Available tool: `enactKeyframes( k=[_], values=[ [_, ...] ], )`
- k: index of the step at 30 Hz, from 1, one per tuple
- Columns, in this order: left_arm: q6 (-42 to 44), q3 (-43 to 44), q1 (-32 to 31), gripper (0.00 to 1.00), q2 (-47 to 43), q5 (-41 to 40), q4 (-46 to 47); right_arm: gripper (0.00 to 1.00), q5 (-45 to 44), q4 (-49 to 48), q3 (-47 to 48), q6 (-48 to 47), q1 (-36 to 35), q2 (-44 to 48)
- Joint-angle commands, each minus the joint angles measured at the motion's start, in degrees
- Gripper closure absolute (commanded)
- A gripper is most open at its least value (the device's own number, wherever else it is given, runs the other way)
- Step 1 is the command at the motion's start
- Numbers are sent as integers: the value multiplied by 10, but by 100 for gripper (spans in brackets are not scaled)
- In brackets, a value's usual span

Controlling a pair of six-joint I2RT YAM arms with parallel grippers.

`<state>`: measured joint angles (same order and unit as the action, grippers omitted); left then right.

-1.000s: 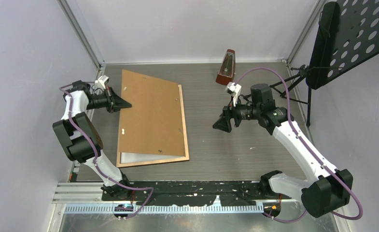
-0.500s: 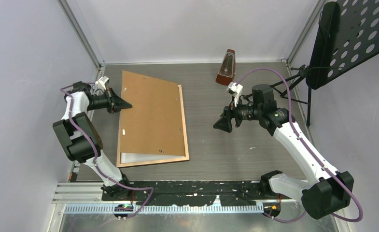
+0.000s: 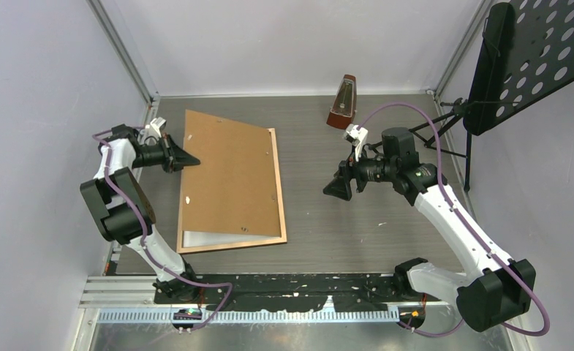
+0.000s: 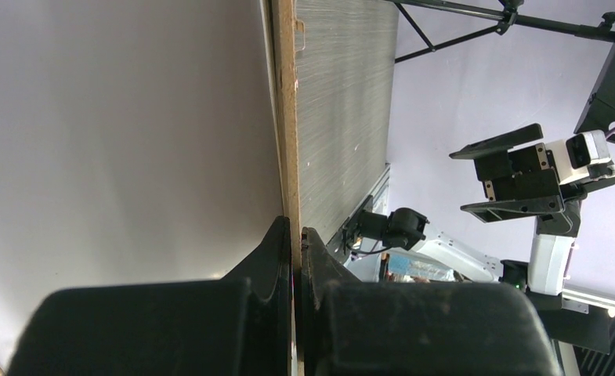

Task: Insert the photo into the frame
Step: Place the photo frame item in the photo frame.

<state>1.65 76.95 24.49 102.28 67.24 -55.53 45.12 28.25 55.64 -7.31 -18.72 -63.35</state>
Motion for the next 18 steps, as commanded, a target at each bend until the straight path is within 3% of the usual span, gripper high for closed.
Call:
enactKeyframes(
  k=[1,18],
  values=[
    [6,11,-2,100,7,28,-14,20,9,-24,0,4,4,16],
    [33,33,-7,100,26,15,-40,20,12,-26,-2,6,7,16]
  ],
)
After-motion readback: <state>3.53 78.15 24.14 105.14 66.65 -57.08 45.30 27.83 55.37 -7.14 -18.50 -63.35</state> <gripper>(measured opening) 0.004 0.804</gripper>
